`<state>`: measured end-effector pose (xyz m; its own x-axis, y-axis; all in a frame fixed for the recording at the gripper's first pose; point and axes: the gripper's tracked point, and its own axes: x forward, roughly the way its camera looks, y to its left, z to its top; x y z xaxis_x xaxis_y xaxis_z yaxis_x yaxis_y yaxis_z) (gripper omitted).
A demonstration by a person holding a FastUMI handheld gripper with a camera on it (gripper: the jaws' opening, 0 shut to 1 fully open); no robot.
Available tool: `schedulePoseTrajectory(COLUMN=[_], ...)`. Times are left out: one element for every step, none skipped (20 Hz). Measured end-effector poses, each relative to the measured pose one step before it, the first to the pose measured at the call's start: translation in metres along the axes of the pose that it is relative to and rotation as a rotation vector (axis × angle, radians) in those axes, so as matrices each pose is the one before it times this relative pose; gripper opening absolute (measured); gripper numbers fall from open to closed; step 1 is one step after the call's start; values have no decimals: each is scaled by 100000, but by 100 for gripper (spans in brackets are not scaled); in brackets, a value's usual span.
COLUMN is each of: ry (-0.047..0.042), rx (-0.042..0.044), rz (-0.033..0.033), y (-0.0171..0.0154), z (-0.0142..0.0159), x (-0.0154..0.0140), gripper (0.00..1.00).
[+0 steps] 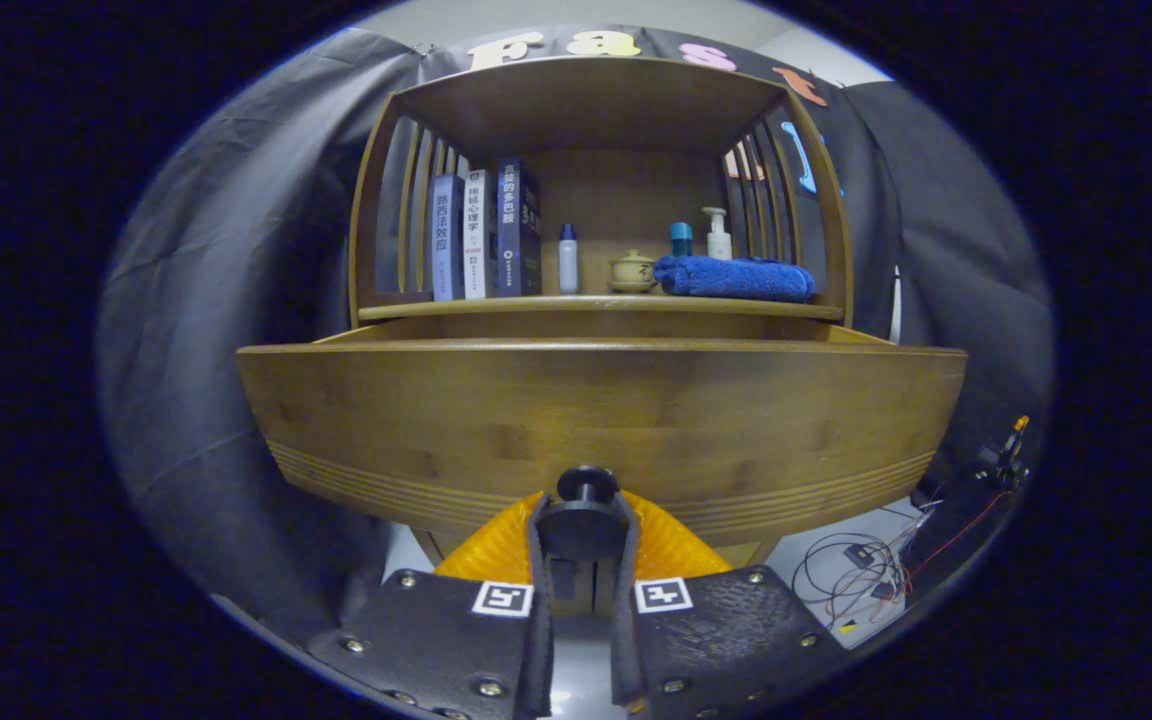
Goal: Pull open the drawer, take out the items inside it, and place them on the countertop above the cabinet.
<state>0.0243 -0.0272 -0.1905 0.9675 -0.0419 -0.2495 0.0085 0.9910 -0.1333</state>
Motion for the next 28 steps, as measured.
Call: schedulePoseTrajectory(ry=[964, 443, -405, -640, -513, -383, -202, 255, -4, 340, 982, 2693, 2455, 2204, 2158, 994, -349, -741, 93, -916, -752, 367, 233, -280, 237, -32, 686, 824], rx=[1409, 618, -535, -462, -218, 1125, 872, -261, -381, -286, 31, 936, 1127, 458, -258, -748, -676, -415, -422, 598, 1157, 506, 37, -543, -715, 766, 1470, 425], rz=[-29, 103, -85, -44, 15, 101, 189, -105, 349, 709, 416, 12, 84, 133, 515, 565, -536, -1947, -1286, 682, -17, -643, -360, 392, 91, 333, 1722, 968], y=[-33, 76, 64, -64, 5, -57, 90, -80, -7, 83, -33, -49, 69, 105, 212, 62, -80, -522, -308, 352, 151, -170, -48, 192, 101, 50, 339, 371], z=[-92, -104, 145, 114, 88, -209, -8, -28, 97, -21, -23, -750, -674, -419, -306, -134, 531, 580, 612, 989, 1071, 894, 1070, 1242, 1299, 1255, 1327, 1279], x=[-91, -110, -92, 125, 25, -13, 6, 133, 46, -267, 98, -362, -204, -355, -193, -240, -375, -475, -507, -402, -185, -319, -384, -277, -81, -62, 112, 280], gripper=[23, 23, 23, 23, 23, 23, 23, 23, 24, 31, 35, 38, 42, 51, 60, 68, 77, 86, 90, 96, 96, 97, 97, 97, 97, 97, 97, 97])
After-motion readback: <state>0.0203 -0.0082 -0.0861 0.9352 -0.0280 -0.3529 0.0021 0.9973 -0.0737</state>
